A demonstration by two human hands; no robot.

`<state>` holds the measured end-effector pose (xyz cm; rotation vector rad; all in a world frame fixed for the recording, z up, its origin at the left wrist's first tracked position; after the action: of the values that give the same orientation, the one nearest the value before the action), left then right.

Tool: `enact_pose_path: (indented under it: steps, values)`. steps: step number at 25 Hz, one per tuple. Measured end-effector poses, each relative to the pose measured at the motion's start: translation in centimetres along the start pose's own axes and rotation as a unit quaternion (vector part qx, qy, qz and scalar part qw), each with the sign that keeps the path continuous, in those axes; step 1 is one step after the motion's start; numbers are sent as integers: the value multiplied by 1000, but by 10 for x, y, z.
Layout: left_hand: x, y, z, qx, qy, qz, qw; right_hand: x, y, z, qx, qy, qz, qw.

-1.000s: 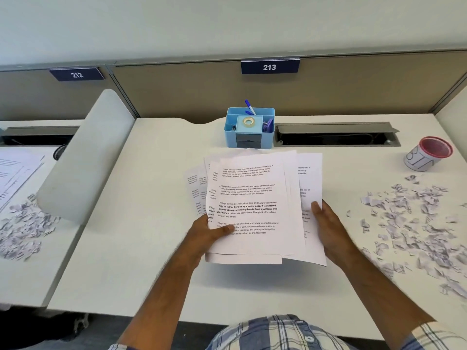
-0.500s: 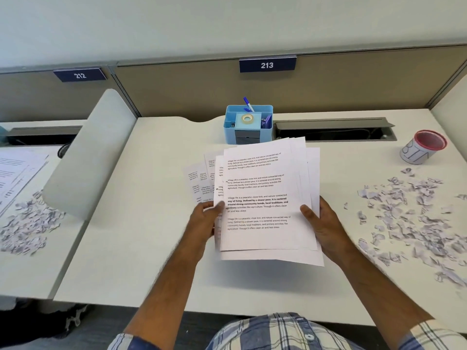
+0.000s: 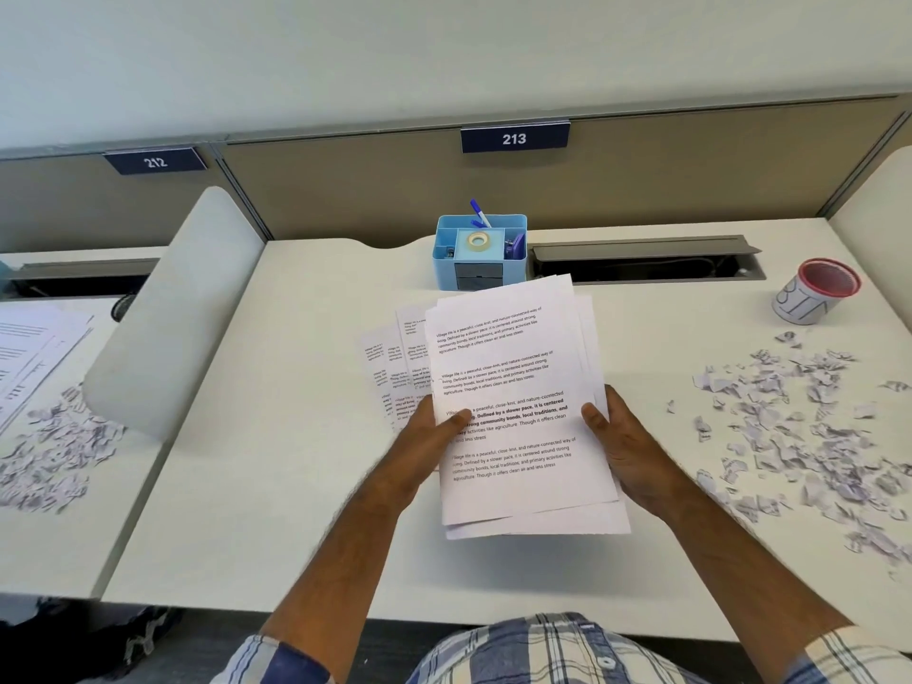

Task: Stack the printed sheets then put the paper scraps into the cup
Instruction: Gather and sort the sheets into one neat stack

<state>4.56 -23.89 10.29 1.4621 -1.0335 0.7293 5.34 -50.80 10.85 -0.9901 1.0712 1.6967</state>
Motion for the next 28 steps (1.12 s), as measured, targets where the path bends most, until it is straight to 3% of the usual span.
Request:
enact_pose_path:
  steps: [5, 12, 18, 28]
  values:
    - [6, 1, 10, 32, -21, 23, 999, -3, -5, -6, -12, 53, 1, 999]
    - [27, 4, 10, 98, -37, 88, 991, -17, -15, -10, 58, 121, -50, 990]
    - [30, 1, 15, 62, -49, 75, 994, -11, -17, -11, 65, 148, -47, 986]
    - [46, 1, 12, 93, -31, 109, 989, -25, -14, -9, 86, 116, -78, 987]
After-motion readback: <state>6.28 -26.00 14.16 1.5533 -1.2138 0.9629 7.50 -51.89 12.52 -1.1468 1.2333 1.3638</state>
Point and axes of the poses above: each hand's wrist, its own y-axis away from the middle knuckle, its own z-axis out of the palm, x = y × z, the point moved 4 cm from there along -y, towards the middle knuckle, and after that the axes turned 8 degrees about -y, right-handed, at the moved point
